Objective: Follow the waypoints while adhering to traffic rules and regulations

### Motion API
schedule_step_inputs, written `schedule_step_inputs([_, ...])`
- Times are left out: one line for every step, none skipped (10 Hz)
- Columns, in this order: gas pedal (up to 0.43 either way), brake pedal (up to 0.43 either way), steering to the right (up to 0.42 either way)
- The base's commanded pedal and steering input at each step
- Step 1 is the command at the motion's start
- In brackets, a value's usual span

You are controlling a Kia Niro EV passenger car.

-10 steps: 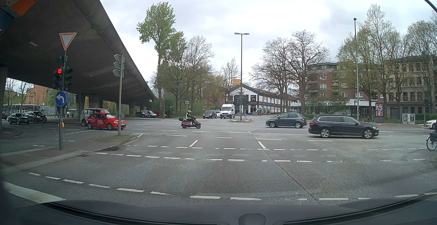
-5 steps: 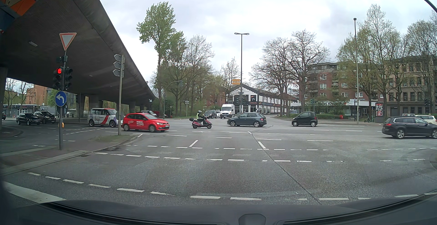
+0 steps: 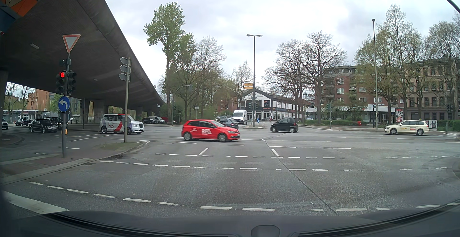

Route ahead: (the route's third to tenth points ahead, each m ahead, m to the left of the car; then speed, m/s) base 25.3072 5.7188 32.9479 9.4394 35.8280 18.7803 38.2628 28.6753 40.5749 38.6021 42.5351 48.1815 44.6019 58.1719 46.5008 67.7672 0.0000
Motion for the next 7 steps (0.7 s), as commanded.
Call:
schedule_step_inputs([0.0, 0.268, -0.011])
schedule_step_inputs([0.0, 0.268, -0.011])
schedule_step_inputs([0.0, 0.274, -0.011])
schedule_step_inputs([0.0, 0.268, -0.011])
schedule_step_inputs([0.0, 0.268, -0.011])
schedule_step_inputs([0.0, 0.268, -0.011])
schedule_step_inputs([0.0, 0.274, -0.011])
